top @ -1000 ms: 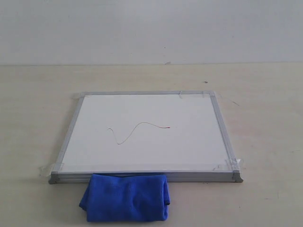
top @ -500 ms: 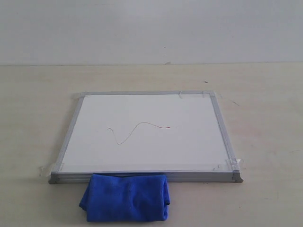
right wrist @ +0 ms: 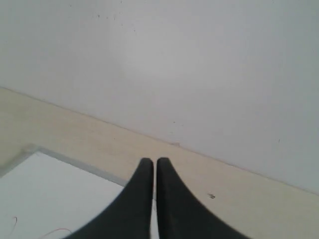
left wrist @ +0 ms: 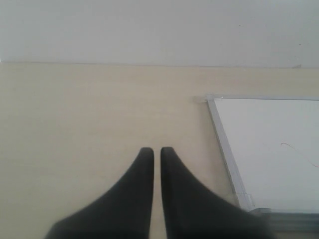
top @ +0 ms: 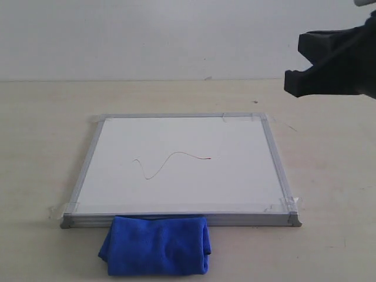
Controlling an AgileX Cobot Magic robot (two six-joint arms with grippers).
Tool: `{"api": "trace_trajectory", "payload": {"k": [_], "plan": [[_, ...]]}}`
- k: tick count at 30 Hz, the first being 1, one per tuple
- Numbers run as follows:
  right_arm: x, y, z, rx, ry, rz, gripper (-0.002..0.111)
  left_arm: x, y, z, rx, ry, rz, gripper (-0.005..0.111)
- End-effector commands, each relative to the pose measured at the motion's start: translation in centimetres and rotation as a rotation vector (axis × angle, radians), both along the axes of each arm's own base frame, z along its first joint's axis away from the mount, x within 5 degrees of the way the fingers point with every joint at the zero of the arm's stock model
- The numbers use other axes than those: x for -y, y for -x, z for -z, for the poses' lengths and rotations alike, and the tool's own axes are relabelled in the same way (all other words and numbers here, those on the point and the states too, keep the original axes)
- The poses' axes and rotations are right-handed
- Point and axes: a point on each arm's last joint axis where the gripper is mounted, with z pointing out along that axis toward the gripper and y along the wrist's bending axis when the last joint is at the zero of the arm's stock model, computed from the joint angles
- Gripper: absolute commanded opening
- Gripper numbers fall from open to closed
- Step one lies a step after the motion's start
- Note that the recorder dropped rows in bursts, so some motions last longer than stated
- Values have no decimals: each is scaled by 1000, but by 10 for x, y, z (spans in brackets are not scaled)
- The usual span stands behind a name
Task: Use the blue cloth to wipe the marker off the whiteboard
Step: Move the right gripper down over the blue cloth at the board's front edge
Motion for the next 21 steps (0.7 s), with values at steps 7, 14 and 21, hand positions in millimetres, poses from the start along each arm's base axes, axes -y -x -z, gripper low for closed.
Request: {"api": "trace_trajectory", "payload": {"k": [7, 14, 21], "plan": [[-35, -32, -15, -193, 310, -163, 0, 0, 0, 0, 7, -4, -2, 5], [-92, -38, -14, -276, 679, -466, 0, 0, 0, 0, 7, -4, -2, 5], [-144, -40, -2, -318, 858, -708, 0, 0, 0, 0, 7, -4, -2, 5]]}}
